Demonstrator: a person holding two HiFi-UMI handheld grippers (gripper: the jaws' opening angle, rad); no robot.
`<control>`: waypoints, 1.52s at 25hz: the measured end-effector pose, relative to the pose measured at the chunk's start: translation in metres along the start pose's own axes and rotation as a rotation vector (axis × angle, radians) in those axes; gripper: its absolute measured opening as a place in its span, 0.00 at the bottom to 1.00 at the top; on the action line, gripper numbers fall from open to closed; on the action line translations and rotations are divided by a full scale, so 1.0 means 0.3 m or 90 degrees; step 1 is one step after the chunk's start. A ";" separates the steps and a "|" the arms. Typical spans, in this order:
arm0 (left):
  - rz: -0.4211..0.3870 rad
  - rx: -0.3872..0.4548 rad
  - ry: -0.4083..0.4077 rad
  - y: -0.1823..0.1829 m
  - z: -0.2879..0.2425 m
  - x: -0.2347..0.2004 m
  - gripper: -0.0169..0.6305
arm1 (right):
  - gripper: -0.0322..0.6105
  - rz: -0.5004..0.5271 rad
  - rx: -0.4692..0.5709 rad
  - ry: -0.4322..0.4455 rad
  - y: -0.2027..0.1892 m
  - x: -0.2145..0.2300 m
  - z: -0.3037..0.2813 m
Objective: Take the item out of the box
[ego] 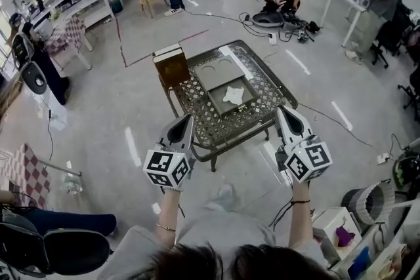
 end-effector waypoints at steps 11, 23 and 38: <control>0.008 -0.025 -0.058 -0.020 -0.226 -0.087 0.05 | 0.08 0.002 -0.038 -0.010 -0.062 0.072 -0.201; 0.025 -0.060 -0.062 -0.083 -0.333 -0.128 0.05 | 0.08 -0.015 -0.060 -0.015 -0.111 0.147 -0.307; 0.072 -0.100 0.035 -0.186 -0.518 -0.175 0.05 | 0.08 -0.053 -0.142 0.113 -0.247 0.335 -0.598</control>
Point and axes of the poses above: the fingertips, and each gripper's own axes: z backward along the fingers, x to its right, y out of its top, the point moved 1 cm from there along z, backward along the fingers, and after that the axes turned 3 degrees about -y, right-handed, at the moved point
